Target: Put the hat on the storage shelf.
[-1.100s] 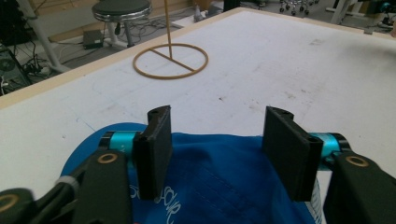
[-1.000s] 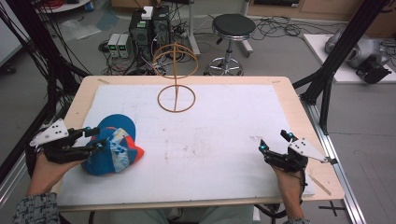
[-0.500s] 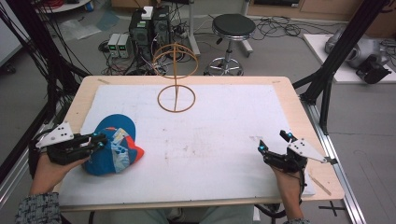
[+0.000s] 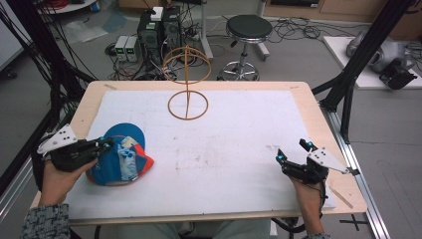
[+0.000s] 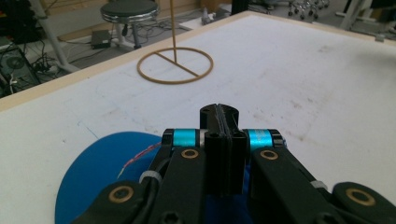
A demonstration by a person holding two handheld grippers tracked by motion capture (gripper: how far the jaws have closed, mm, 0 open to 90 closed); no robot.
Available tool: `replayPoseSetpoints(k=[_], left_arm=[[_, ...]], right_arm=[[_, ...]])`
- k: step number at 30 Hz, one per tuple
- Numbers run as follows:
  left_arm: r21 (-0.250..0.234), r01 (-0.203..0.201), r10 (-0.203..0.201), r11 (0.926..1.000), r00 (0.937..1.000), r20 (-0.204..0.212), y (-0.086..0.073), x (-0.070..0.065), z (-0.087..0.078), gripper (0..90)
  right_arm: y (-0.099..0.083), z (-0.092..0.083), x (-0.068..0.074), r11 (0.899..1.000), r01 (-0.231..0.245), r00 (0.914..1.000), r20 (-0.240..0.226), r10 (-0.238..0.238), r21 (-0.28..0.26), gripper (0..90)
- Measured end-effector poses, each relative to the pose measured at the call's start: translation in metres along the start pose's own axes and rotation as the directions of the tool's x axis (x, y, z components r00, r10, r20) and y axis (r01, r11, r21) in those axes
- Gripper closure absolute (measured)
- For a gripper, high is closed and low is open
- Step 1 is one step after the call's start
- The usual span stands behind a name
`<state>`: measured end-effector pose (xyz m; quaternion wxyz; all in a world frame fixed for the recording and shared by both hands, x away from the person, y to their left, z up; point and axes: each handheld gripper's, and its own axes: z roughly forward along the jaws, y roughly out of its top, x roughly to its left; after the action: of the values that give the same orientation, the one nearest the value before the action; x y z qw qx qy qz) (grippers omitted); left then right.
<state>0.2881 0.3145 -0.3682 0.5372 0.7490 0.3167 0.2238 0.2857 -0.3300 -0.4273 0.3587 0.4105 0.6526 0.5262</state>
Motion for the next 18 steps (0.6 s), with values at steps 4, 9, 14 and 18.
replayPoseSetpoints(k=[4, 9, 14, 18], left_arm=[[-0.016, 0.017, -0.018, 0.9997, 0.9993, -0.032, 0.009, -0.003, 0.001, 89.1], [-0.079, 0.049, -0.053, 0.9956, 0.9969, -0.058, 0.022, -0.003, -0.003, 89.0], [-0.131, 0.047, -0.057, 0.9902, 0.9957, -0.073, 0.036, -0.001, -0.005, 89.1], [-0.148, 0.033, -0.045, 0.9885, 0.9954, -0.085, 0.053, 0.0, -0.002, 89.0]], right_arm=[[0.0, 0.0, 0.0, 1.0, -0.006, 1.0, -0.002, 0.006, 0.001, 10.8], [0.0, -0.002, -0.004, 1.0, -0.017, 0.9998, 0.004, 0.017, -0.005, 10.8], [-0.001, -0.003, -0.008, 0.999, -0.038, 0.9992, 0.015, 0.038, -0.012, 10.7], [-0.001, -0.003, -0.009, 0.999, -0.042, 0.999, 0.015, 0.042, -0.006, 10.7]])
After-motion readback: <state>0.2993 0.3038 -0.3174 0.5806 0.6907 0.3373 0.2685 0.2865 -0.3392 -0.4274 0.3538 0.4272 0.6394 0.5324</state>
